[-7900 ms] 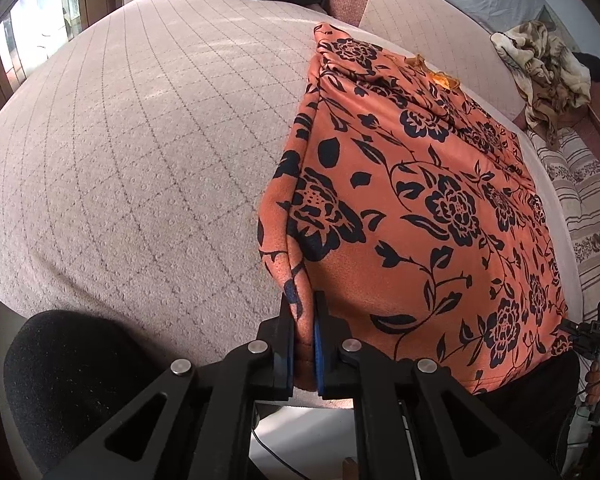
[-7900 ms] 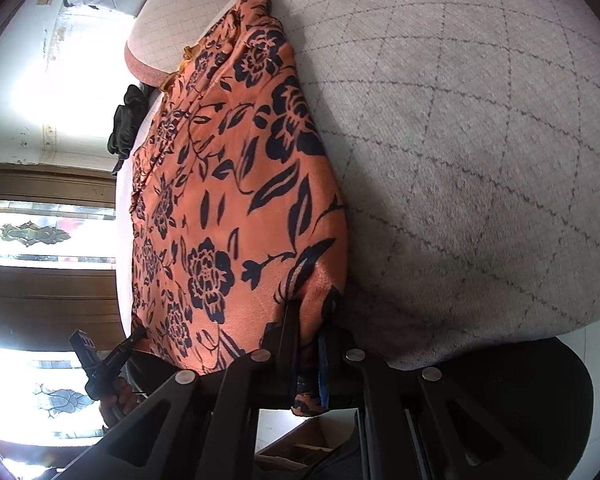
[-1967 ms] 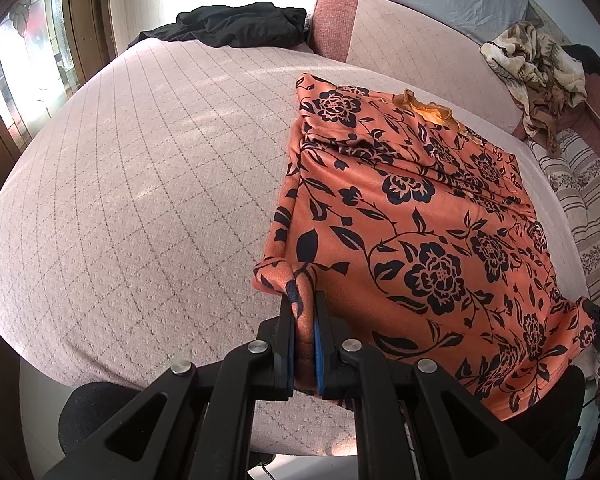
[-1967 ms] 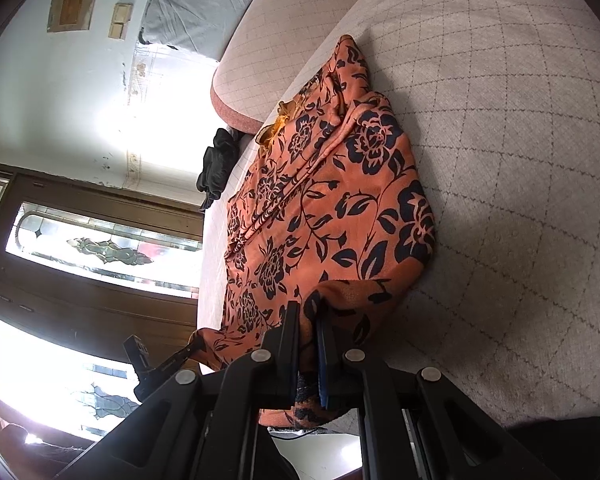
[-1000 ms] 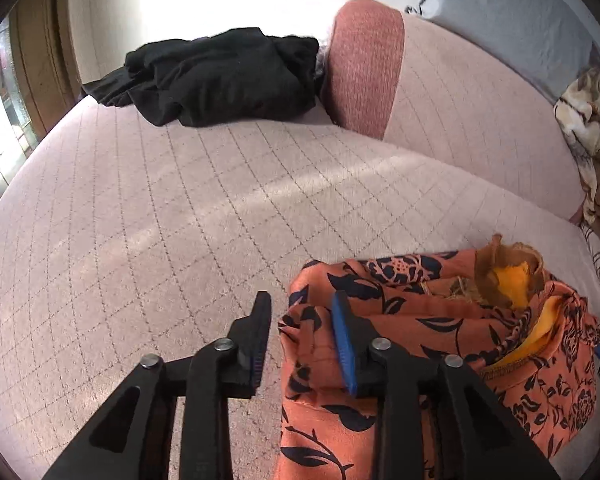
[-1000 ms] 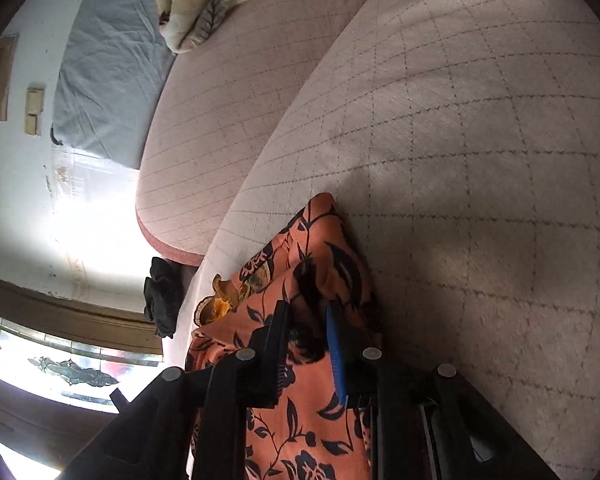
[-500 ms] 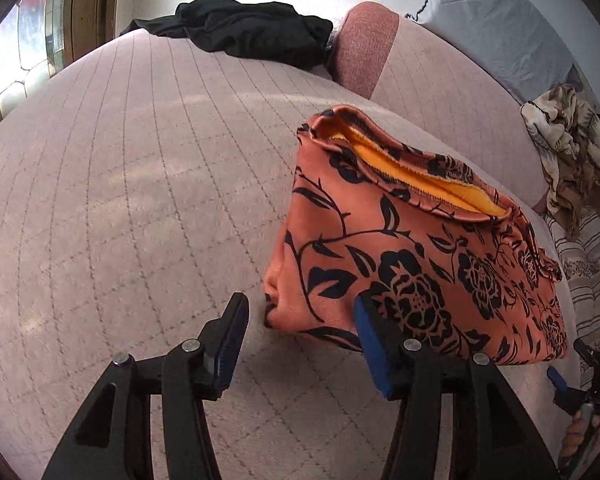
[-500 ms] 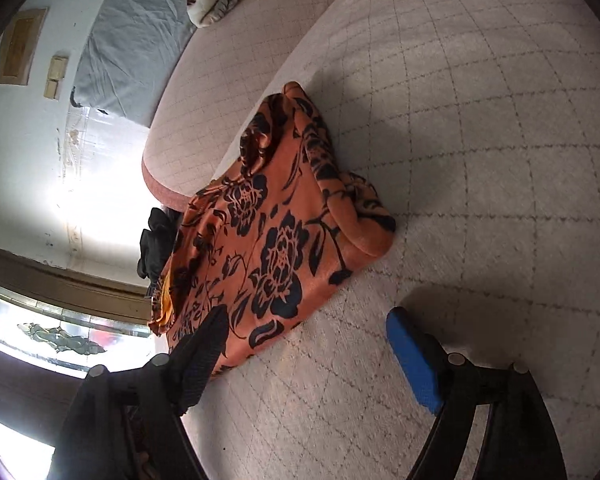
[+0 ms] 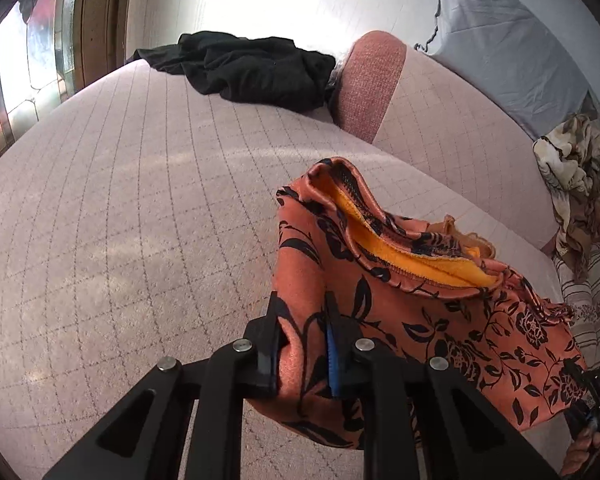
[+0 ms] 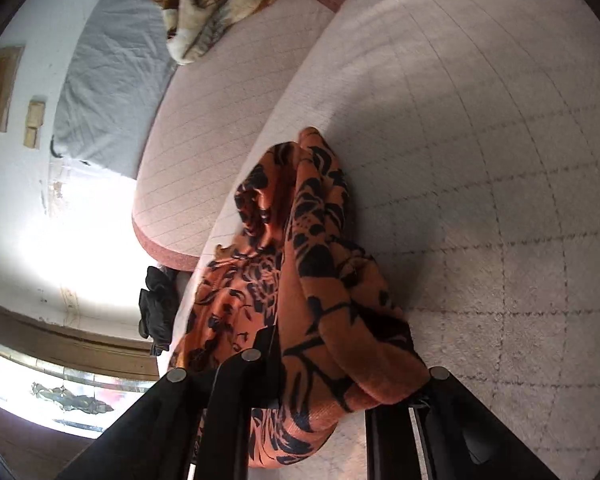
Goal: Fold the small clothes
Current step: 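Lift the gripped hem with both tools and fold it over toward the collar, then open both tools and release the folded hem onto the blouse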
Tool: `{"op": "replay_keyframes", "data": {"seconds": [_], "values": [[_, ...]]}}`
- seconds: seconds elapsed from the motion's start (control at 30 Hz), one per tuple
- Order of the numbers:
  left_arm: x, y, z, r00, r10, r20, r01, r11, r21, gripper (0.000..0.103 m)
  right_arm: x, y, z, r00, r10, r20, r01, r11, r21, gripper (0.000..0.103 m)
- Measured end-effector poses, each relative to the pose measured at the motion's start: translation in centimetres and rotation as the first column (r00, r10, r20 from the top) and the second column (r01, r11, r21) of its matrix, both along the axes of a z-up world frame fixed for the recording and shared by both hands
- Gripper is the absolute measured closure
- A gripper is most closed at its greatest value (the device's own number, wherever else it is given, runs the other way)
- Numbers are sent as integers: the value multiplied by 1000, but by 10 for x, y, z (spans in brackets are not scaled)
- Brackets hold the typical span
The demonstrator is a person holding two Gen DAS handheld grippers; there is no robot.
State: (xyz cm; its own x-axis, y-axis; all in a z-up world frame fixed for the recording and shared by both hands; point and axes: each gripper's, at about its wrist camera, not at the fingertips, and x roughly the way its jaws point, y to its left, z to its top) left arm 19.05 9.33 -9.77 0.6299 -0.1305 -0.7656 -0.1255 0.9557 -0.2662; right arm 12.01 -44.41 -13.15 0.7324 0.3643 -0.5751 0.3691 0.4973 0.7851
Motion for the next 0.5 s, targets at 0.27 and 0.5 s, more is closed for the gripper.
{"op": "replay_keyframes", "data": {"seconds": [0.27,0.5], "values": [[-109,12,37,998,-30,50,30,1000,-4,83,-82,0,58,996,59,63,-56,997,-52,88],[-150,39,-52,992,-11,-129,12,1000,2,61,-190,-17,-48,996,18,-85,-14,999,48,72]]}}
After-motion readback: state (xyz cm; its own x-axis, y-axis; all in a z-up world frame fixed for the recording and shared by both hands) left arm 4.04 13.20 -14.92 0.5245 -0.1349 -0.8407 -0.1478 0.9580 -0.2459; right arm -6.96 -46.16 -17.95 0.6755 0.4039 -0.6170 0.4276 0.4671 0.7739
